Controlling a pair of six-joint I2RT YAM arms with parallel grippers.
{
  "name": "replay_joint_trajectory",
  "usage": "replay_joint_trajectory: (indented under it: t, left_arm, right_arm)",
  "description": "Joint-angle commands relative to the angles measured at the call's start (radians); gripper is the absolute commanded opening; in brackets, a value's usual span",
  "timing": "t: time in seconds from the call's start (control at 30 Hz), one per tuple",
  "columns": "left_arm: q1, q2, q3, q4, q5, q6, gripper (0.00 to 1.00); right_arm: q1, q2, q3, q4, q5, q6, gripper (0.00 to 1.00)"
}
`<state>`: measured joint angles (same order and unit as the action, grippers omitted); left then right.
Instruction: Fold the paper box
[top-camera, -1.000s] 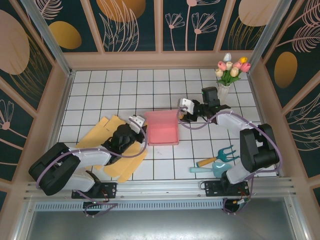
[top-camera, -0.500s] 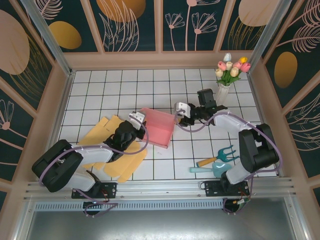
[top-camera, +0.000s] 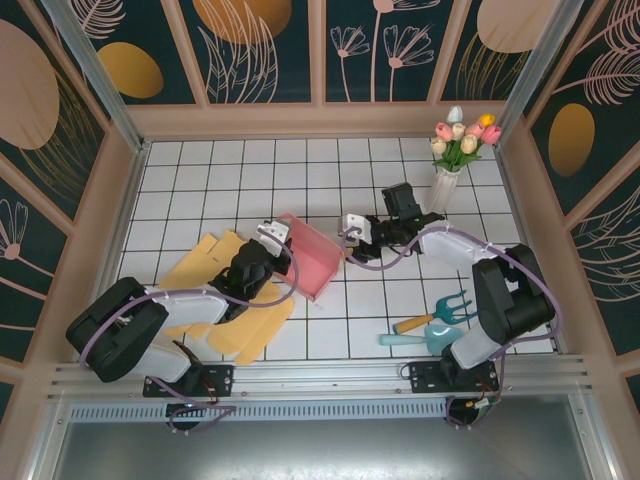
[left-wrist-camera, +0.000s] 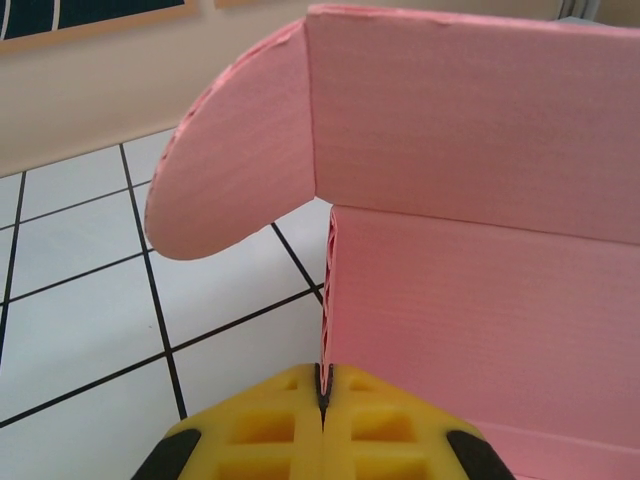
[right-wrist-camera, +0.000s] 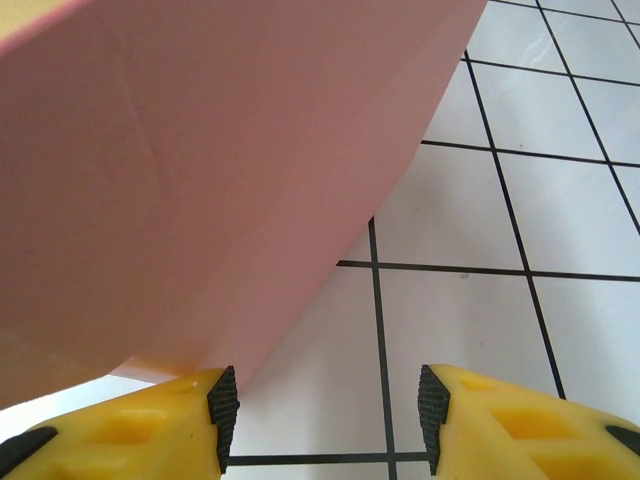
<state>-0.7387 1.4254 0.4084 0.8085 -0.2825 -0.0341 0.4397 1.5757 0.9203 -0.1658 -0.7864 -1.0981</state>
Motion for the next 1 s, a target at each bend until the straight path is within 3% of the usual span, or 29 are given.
replay_joint_trajectory:
  t: [0.0,0.43,0.77,0.97]
  left_arm:
    - [-0.009,-0.03,0.008,0.043,-0.031,-0.018,0.0]
    - [-0.01,-0.08,-0.02,0.042,-0.067,-0.022,0.0]
    - [-0.009,-0.038,-0.02,0.085,-0.038,-0.052,0.0]
    - [-0.009,0.019,-0.01,0.133,0.015,-0.09,0.0]
  right_arm:
    - [0.023,0.007,0.011,-0.023,-0.028,-0.007,0.54]
    - [0.036,0.001,-0.005,-0.045,0.01,-0.001,0.56]
    - [0.052,-0.048,-0.047,0.099,-0.071,0.095,0.56]
    - [0.079,-0.05,-0.074,0.152,0.049,0.1,0.5]
